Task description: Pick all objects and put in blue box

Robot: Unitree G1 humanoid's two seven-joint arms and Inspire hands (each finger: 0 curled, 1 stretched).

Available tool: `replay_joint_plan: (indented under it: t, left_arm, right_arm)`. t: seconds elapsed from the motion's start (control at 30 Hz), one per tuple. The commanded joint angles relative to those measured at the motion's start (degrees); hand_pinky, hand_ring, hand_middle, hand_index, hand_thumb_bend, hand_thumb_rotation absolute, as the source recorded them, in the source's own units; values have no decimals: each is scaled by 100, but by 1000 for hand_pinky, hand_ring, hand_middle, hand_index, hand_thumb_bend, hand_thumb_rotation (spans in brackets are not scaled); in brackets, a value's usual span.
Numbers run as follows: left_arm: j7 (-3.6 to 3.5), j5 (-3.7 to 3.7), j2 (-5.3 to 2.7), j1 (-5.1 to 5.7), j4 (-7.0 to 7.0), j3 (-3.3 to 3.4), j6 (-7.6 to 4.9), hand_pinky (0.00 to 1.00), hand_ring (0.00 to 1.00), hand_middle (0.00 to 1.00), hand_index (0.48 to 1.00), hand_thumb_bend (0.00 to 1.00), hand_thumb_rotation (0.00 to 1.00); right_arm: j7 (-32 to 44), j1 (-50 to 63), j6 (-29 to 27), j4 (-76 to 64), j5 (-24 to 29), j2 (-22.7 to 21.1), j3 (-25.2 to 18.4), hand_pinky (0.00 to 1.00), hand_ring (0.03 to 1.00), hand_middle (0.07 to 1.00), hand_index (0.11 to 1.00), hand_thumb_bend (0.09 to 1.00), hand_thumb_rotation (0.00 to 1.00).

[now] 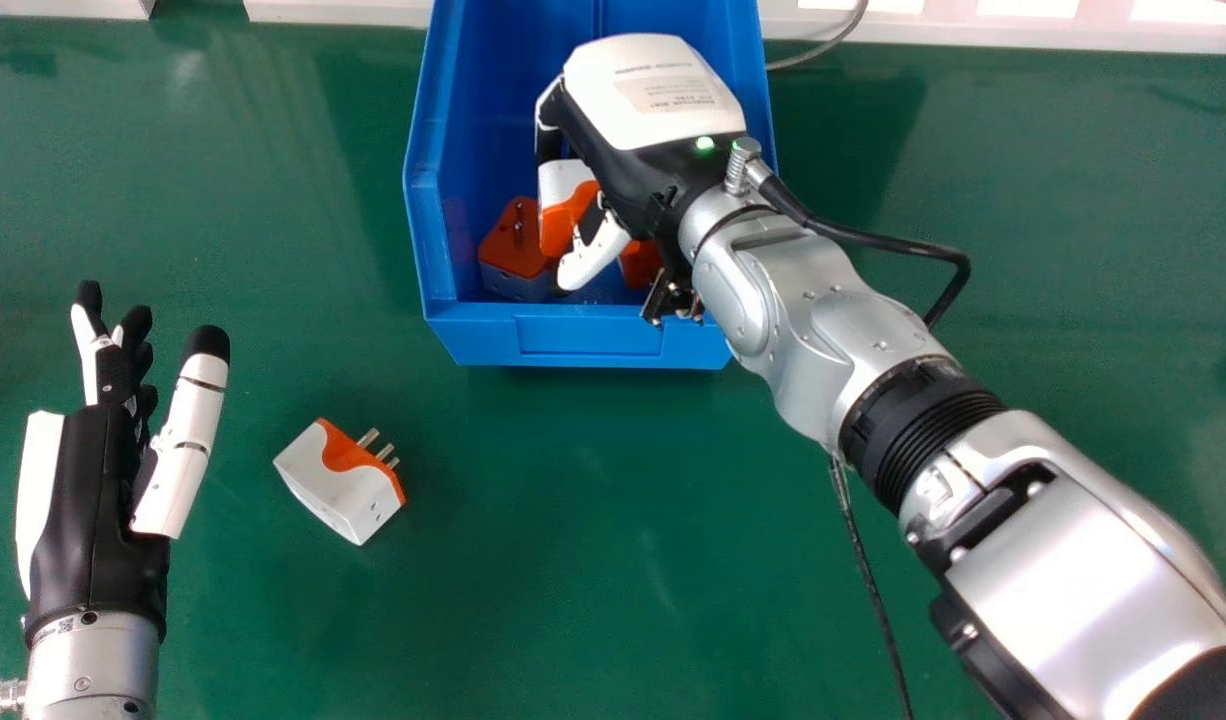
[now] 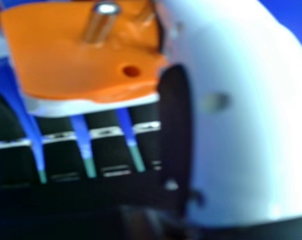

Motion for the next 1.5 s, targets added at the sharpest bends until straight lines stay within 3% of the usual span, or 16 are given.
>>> replay_joint_plan:
  t: [0.0,0.1,0.17,0.23,0.27,0.37,0.47,0.53,0.63,0.83,0.9,1.03,1.07,1.23,1.37,1.47]
  left_arm:
    - [19,17,30,19,-87,-12,-112,993,994,985,959,461,816]
    - [4,-42,10,-1,-16,-2,-205,980,990,985,956,462,802]
    - [21,-25,8,-8,-12,-7,-205,977,989,985,954,460,800]
    - [37,17,19,-8,-13,-18,-198,982,989,984,953,471,806]
    - [43,37,29,-11,-19,-23,-176,986,991,985,954,473,813]
    - [65,93,51,-19,-48,-37,-102,985,989,981,956,482,824]
    - [41,21,46,-59,1,-30,-124,985,990,980,960,458,817]
    - [71,49,47,-73,7,-35,-92,992,992,980,959,453,810]
    - [87,65,51,-102,71,-38,-151,992,991,981,954,457,808]
    - [105,53,32,-156,113,-40,-147,979,990,980,948,439,777]
    - [87,11,21,-166,113,-38,-140,975,991,983,954,434,783]
    - [133,142,58,-148,106,-69,-151,979,988,980,952,438,796]
    - [137,132,45,-148,109,-66,-168,972,982,976,949,439,802]
    - [159,160,40,-114,19,-84,-61,974,983,972,947,460,801]
    - [133,74,5,-86,-61,-79,-13,990,988,975,951,470,810]
    - [159,93,-23,-37,-136,-89,-2,972,981,972,947,470,803]
  right_arm:
    - [-19,-314,19,76,243,73,-146,301,428,463,512,515,2]
    - [-9,-330,89,180,291,77,-49,429,551,498,491,514,0]
    - [-52,-329,157,188,210,57,93,496,616,641,494,498,100]
    - [-5,-315,224,131,180,33,187,643,775,820,744,438,322]
    - [19,-309,250,110,180,24,219,701,835,879,817,431,422]
    - [59,-277,283,71,254,14,226,806,942,977,935,440,581]
    - [73,-221,354,32,323,19,209,861,991,997,977,440,683]
    - [54,-170,381,1,353,22,201,883,998,1000,991,437,676]
    - [-36,-79,343,-81,446,27,133,898,1000,1000,1000,429,668]
    - [-174,44,409,-314,553,34,93,908,1000,1000,1000,399,758]
    - [-282,135,445,-474,591,44,46,900,1000,1000,998,394,781]
    - [-599,525,520,-1158,564,33,2,872,997,1000,984,371,742]
    - [-659,663,541,-1403,529,11,12,869,999,1000,986,366,741]
    - [-774,1539,608,-2981,291,-224,99,862,997,1000,989,322,700]
    - [-722,2412,613,-4353,108,-455,154,864,997,1000,997,315,696]
    - [-606,3112,607,-5339,-13,-625,184,807,972,1000,998,320,699]
